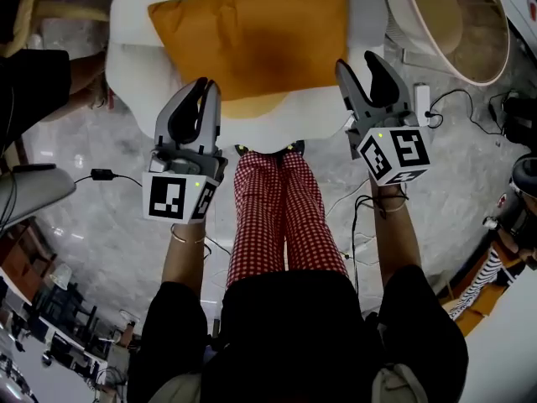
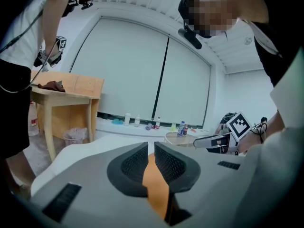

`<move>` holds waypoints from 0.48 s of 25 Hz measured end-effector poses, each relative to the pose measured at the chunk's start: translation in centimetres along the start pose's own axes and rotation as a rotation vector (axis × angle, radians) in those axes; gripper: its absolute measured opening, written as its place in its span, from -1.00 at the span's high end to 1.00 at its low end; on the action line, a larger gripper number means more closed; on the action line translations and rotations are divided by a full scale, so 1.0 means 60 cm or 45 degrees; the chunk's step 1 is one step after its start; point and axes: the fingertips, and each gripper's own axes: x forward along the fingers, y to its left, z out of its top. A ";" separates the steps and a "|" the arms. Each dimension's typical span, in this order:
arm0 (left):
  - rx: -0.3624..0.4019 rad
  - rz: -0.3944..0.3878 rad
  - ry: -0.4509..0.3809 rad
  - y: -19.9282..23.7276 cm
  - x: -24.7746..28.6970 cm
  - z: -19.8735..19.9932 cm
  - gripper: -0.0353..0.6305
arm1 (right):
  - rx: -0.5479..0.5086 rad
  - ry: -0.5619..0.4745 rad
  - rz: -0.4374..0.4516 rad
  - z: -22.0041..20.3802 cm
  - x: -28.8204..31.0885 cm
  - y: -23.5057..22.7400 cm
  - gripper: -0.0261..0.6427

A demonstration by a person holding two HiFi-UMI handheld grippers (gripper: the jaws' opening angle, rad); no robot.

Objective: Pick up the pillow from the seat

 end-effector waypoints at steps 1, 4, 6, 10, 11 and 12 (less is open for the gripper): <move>0.003 0.003 0.002 0.003 0.003 -0.004 0.79 | 0.001 -0.004 -0.004 -0.003 0.005 -0.005 0.28; 0.001 0.008 0.008 0.012 0.014 -0.020 0.79 | -0.015 -0.008 -0.010 -0.013 0.024 -0.021 0.27; -0.011 0.014 0.015 0.018 0.022 -0.031 0.79 | -0.025 0.008 -0.010 -0.025 0.040 -0.030 0.26; -0.022 0.022 0.034 0.024 0.025 -0.050 0.79 | -0.044 0.053 0.005 -0.054 0.067 -0.036 0.23; -0.021 0.024 0.032 0.025 0.025 -0.052 0.79 | -0.045 0.062 0.010 -0.060 0.072 -0.036 0.23; -0.021 0.025 0.030 0.026 0.026 -0.054 0.79 | -0.048 0.071 0.012 -0.066 0.077 -0.038 0.22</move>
